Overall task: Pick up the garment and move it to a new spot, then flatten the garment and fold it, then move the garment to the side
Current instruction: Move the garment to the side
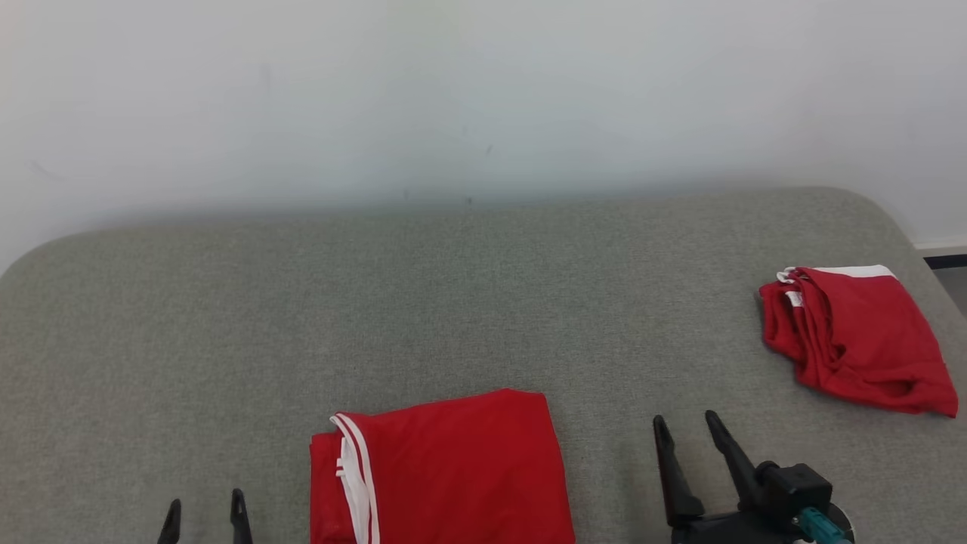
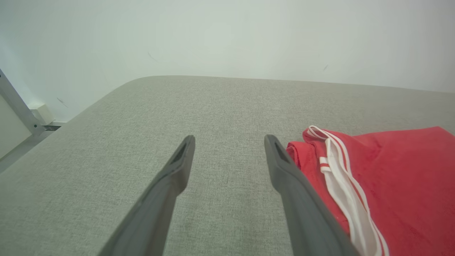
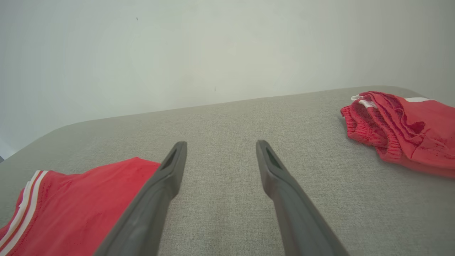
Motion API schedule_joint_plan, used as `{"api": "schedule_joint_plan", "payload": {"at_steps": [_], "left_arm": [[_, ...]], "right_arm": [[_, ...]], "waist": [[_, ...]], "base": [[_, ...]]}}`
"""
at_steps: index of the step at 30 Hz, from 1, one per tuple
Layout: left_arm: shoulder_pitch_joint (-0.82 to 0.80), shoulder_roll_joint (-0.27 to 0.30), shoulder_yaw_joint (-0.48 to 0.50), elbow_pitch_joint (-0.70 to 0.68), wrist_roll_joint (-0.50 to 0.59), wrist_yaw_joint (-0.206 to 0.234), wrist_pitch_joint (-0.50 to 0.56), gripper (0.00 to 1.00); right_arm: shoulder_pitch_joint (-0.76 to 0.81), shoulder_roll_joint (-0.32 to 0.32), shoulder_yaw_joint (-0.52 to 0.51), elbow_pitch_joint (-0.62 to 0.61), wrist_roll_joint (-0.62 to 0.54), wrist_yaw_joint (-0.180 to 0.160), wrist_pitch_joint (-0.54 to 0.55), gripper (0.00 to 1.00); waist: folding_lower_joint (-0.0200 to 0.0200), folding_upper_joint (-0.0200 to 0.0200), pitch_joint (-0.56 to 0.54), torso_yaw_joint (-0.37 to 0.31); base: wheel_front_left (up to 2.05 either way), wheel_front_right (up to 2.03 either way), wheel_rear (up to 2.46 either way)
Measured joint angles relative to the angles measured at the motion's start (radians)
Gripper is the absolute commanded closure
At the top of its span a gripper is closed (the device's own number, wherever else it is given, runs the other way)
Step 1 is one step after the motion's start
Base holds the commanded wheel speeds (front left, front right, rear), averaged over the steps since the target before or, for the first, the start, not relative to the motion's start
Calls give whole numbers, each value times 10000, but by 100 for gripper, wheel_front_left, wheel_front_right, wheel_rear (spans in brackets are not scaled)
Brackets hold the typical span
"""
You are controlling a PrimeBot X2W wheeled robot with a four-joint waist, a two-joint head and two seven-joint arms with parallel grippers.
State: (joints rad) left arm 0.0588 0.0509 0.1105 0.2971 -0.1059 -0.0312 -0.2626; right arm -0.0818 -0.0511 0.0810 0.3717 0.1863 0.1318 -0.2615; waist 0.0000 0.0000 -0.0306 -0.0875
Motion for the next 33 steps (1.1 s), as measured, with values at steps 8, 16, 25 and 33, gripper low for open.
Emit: {"api": "schedule_joint_plan", "payload": {"at_steps": [8,16,25,33], "left_arm": [[-265,-2,-612,58,-222,0,0,0],[-560,-2,-1022,192,-370,44,0,0],[-575,4,-938,184,-343,38,0,0],[-653,2,-920,67,-320,-50,0,0]], "right_arm": [[-500,0,1417,757,788,0,0,0],[-1845,-2,2564,3216,1873,0,23,0],[-2712,2,3405,5143,2809,4,12,88],[-3056,75,2940,4736,2713,13,-15,100]], "waist": [[0,0,421,415],[2,1,1081,1285],[0,-1,1368,1727],[1,0,1437,868]], "base": [[0,0,0],[0,0,0],[0,0,0],[0,0,0]]}}
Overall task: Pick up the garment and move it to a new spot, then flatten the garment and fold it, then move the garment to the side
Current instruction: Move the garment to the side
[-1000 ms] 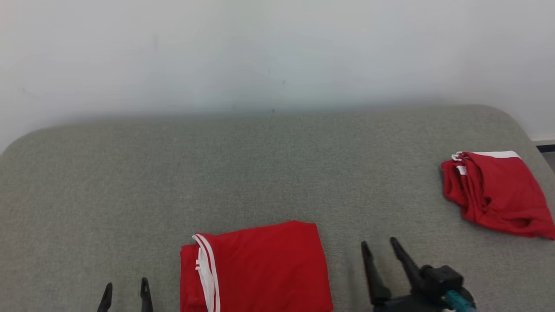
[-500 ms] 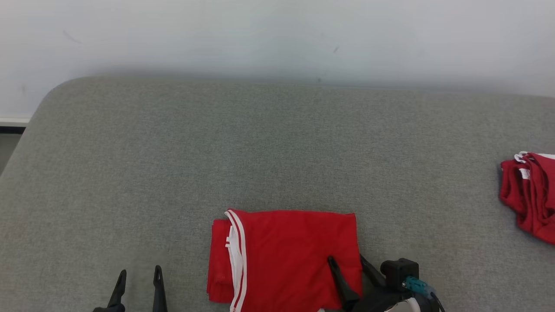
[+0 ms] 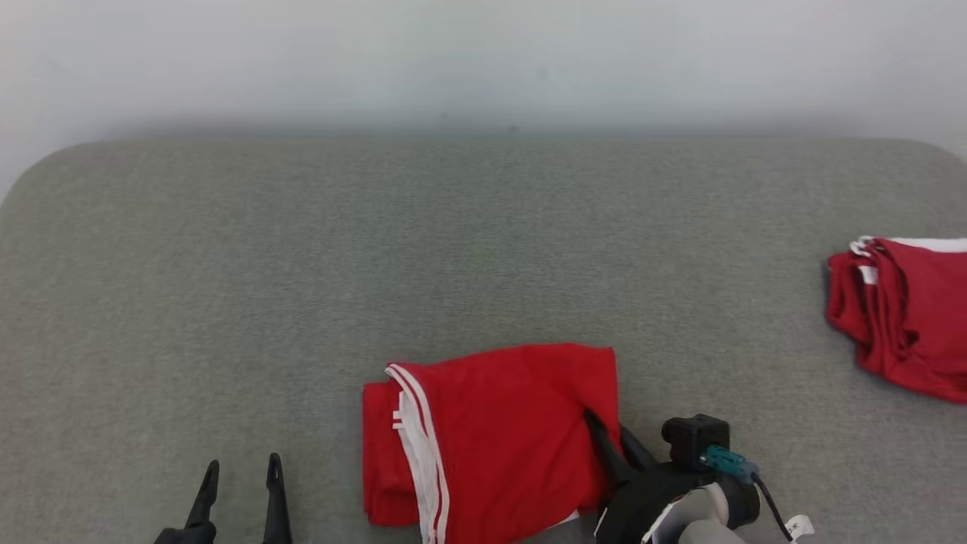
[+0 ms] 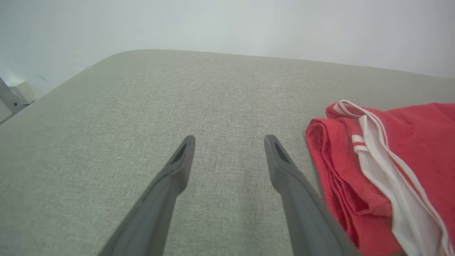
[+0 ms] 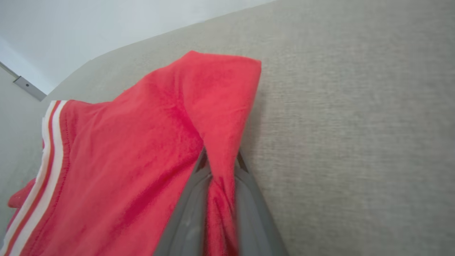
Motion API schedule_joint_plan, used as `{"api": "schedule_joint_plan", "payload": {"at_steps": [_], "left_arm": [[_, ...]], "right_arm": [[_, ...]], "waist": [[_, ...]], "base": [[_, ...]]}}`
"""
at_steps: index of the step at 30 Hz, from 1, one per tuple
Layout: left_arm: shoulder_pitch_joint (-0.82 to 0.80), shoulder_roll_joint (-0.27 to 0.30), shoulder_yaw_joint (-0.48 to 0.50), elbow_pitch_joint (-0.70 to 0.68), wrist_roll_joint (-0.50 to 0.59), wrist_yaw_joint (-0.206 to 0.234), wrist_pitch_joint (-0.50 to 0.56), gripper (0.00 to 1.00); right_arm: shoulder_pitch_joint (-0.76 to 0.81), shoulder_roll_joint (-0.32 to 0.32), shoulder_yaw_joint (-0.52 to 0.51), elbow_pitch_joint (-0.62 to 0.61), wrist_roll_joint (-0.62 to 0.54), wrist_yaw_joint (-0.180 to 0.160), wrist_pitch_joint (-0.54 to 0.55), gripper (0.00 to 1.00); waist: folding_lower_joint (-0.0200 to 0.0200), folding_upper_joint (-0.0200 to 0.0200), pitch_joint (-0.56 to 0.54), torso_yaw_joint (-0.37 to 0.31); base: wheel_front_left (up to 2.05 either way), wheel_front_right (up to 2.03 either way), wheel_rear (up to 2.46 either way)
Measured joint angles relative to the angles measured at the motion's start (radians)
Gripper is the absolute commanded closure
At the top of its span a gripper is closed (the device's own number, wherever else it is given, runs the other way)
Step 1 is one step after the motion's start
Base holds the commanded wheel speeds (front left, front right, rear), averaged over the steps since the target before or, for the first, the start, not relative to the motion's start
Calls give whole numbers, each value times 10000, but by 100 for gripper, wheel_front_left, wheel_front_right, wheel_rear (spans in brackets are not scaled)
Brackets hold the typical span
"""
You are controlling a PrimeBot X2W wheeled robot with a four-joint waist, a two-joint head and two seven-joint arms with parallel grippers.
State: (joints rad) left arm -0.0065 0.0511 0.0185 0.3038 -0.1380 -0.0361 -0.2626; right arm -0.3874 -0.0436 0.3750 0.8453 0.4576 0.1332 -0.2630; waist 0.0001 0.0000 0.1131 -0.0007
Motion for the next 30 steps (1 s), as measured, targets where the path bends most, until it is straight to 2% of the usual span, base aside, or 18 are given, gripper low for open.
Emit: {"api": "schedule_joint_plan", "payload": {"at_steps": [5,12,19,24,30], "left_arm": [[-167,-2,-96,-12,75,-75,0,0],[-562,-2,-244,-21,209,-173,0,0],[-1507,-25,-865,485,416,-522,0,0],[-1673,-33,-878,600,485,-529,0,0],[-1378,-25,-384,366,514,-372,0,0]], "right_arm": [[358,-65,-451,-518,-389,-10,-4,100],[819,-71,-957,-855,-554,-10,-4,100],[1421,-98,-1939,-1613,-635,-12,-8,100],[1474,-94,-1726,-2044,-631,-12,-8,100],[756,-86,-982,-2155,-723,-12,-8,100]], "waist": [[0,0,0,-1064],[0,0,-47,-2989],[0,1,155,-4565],[0,0,485,-5130],[0,1,834,-5267]], "base": [[0,0,0],[0,0,0],[0,0,0],[0,0,0],[0,0,0]]}}
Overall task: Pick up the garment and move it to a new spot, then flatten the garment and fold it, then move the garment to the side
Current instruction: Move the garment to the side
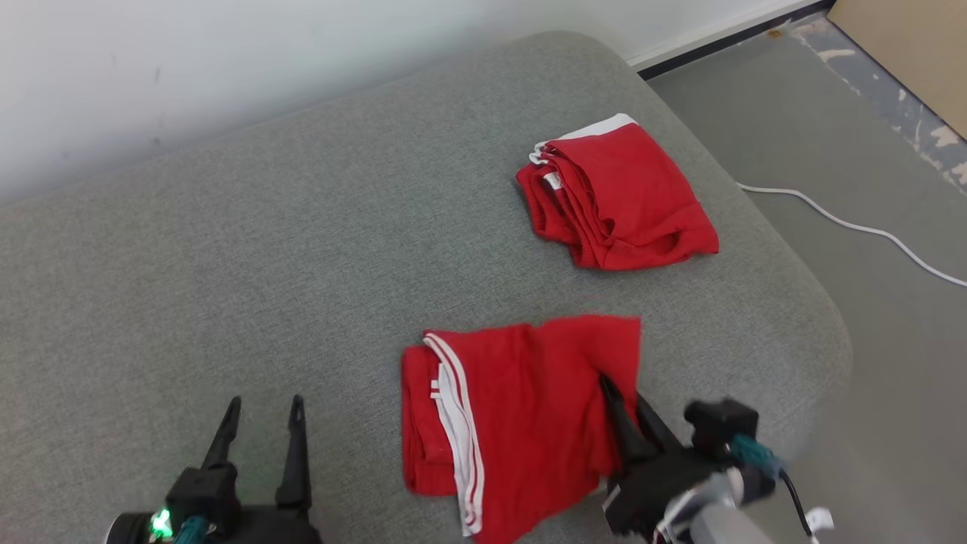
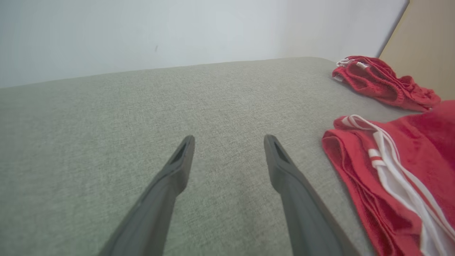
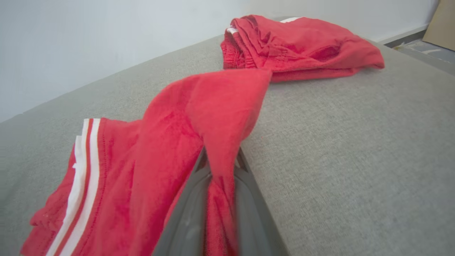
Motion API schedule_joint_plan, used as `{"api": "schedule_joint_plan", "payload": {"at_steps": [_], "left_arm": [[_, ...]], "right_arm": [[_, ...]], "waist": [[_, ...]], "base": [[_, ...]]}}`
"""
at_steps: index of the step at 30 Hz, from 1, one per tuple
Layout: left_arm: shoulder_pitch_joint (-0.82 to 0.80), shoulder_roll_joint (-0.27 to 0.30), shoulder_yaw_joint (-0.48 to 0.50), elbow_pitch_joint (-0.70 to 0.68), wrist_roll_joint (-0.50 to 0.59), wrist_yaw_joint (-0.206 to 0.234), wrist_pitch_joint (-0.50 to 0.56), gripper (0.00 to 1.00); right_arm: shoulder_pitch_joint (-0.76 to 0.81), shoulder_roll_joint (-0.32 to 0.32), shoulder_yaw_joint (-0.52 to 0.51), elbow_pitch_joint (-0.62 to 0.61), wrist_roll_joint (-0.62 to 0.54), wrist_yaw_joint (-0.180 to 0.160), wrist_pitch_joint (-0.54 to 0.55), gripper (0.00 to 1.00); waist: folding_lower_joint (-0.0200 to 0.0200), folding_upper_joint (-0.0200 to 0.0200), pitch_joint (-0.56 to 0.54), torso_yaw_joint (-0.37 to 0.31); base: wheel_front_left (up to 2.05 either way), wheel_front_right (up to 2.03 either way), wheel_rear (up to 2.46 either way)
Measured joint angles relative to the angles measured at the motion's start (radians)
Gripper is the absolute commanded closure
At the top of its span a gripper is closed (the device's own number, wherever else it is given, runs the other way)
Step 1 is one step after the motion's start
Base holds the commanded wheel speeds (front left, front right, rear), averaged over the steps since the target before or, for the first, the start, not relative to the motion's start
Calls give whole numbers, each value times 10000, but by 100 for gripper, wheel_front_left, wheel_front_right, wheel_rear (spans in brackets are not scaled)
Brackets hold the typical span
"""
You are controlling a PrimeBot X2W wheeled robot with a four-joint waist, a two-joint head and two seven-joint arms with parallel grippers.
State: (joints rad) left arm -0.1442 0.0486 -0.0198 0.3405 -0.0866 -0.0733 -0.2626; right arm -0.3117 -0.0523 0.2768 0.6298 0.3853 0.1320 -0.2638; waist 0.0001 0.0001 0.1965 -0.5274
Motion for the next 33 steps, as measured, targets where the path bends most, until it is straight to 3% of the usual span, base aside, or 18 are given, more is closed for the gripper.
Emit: {"api": "schedule_joint_plan", "payload": {"at_steps": [4,12,18,23,24,25,28,33], "left_arm": [[202,2,186,-81,56,29,0,0],[149,2,169,-100,190,27,0,0],[-75,6,84,-104,194,13,0,0],[-168,6,23,-128,199,-29,0,0],[-184,6,46,-155,240,-31,0,0],[-194,6,63,-171,274,-33,0,0],[-195,8,207,-190,357,-35,0,0],[-190,19,416,-190,426,-42,0,0]], "right_arm": [[-1005,-75,180,207,-337,0,0,100],[-3881,-1137,-165,1106,-968,0,2,100],[-5422,-2364,-1666,2809,-1384,0,-2,100],[-5827,-3352,-2723,4013,-2184,0,2,100],[-5886,-3563,-3055,4232,-2422,0,4,69],[-5931,-3730,-3453,4405,-2644,0,2,0],[-5926,-3848,-4642,4215,-3522,0,-2,0],[-5592,-3252,-6401,2972,-5060,0,-2,0]], "waist": [[0,0,77,185],[0,0,324,1002],[0,0,539,1588],[0,0,639,1984],[0,0,660,2075],[0,0,681,2160],[-1,0,757,2361],[0,0,872,2490]], "base": [[0,0,0],[0,0,0],[0,0,0],[0,0,0],[0,0,0],[0,0,0],[0,0,0],[0,0,0]]}}
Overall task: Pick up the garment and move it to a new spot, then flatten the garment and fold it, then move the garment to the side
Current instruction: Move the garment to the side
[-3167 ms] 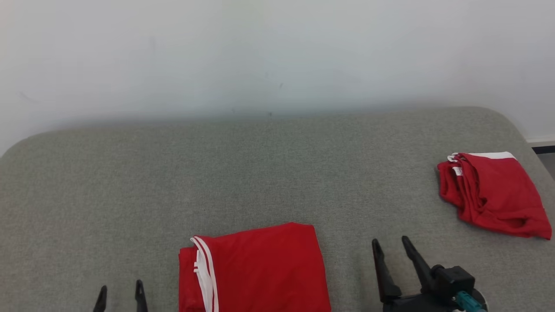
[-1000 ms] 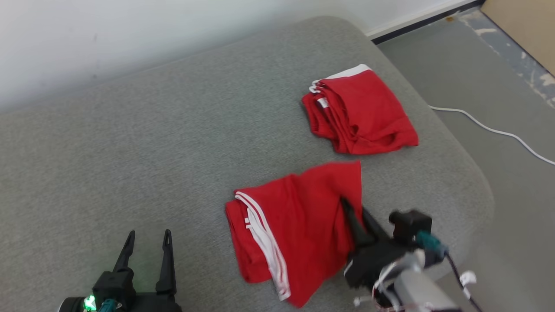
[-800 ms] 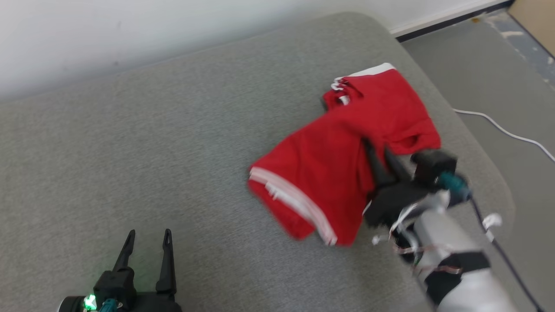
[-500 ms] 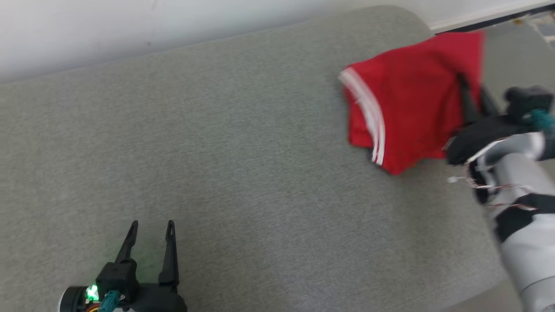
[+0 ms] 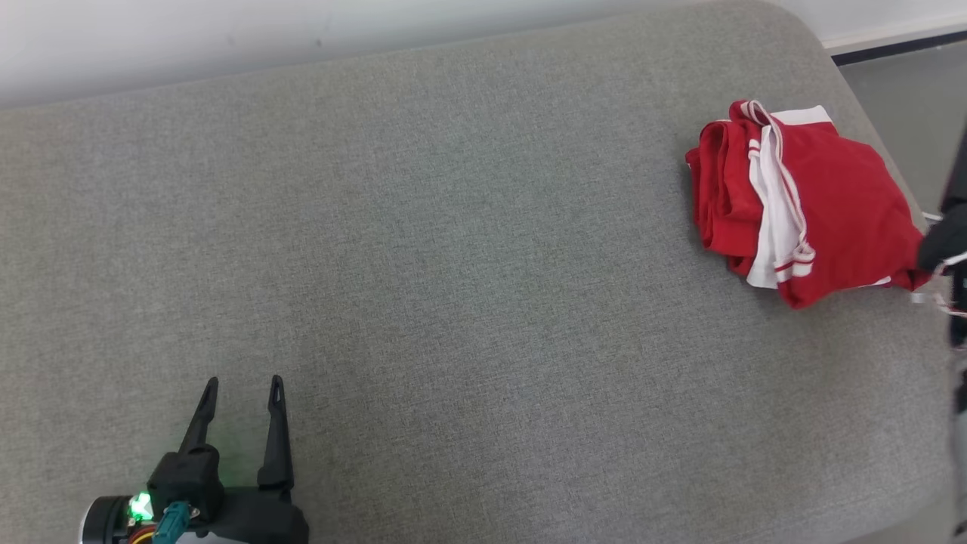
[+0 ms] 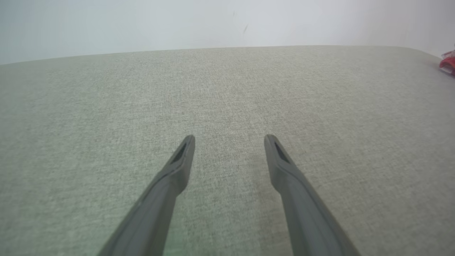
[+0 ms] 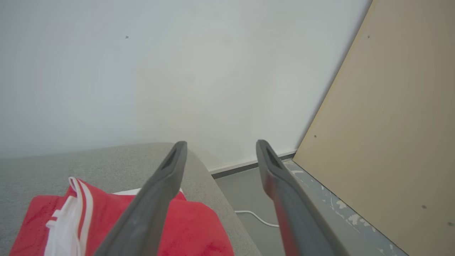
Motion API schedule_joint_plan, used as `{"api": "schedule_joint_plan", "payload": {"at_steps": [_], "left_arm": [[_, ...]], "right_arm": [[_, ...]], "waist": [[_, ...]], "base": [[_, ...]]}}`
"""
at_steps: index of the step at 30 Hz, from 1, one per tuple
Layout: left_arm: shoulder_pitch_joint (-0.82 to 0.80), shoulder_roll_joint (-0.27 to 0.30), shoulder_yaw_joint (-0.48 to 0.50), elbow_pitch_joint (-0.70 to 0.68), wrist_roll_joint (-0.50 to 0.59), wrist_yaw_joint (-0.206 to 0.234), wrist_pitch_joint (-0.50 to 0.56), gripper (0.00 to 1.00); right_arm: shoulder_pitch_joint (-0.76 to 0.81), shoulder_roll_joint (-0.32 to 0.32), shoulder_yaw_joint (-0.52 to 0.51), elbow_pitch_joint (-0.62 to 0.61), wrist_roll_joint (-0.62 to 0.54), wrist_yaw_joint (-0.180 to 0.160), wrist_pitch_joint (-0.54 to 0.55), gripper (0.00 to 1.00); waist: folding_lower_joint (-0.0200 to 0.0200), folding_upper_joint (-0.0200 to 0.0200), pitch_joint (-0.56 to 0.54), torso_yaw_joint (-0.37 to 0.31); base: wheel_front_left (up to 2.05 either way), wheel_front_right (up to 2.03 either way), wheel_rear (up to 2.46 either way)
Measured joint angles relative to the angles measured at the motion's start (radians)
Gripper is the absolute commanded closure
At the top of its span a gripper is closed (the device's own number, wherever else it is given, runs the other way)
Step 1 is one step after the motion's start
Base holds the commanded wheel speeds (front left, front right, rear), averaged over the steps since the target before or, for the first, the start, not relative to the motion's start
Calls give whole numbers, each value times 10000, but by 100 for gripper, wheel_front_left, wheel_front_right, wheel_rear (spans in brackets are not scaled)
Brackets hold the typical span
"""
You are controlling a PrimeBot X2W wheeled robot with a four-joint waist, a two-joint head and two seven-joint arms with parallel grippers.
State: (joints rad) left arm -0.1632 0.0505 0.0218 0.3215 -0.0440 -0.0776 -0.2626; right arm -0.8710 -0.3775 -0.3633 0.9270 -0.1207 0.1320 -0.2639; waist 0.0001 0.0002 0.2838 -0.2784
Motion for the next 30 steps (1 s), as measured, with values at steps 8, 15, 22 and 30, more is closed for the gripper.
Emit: {"api": "schedule_joint_plan", "payload": {"at_steps": [8,15,22,30], "left_arm": [[111,4,439,-52,15,221,0,0],[272,6,696,-59,-123,384,0,0],[437,2,709,-86,-268,512,0,0],[920,2,819,-127,-481,596,0,0]], "right_arm": [[1320,1969,1453,-2646,92,0,0,0],[3764,2798,4034,-4071,1649,0,-2,0],[5369,3212,4602,-4312,2117,0,0,0],[5995,3243,4349,-4782,2165,0,-2,0]], "waist": [[0,-1,-245,8],[-1,-2,-574,241],[-2,-2,-825,709],[-2,-2,-1335,1217]], "base": [[0,0,0],[0,0,0],[0,0,0],[0,0,0]]}}
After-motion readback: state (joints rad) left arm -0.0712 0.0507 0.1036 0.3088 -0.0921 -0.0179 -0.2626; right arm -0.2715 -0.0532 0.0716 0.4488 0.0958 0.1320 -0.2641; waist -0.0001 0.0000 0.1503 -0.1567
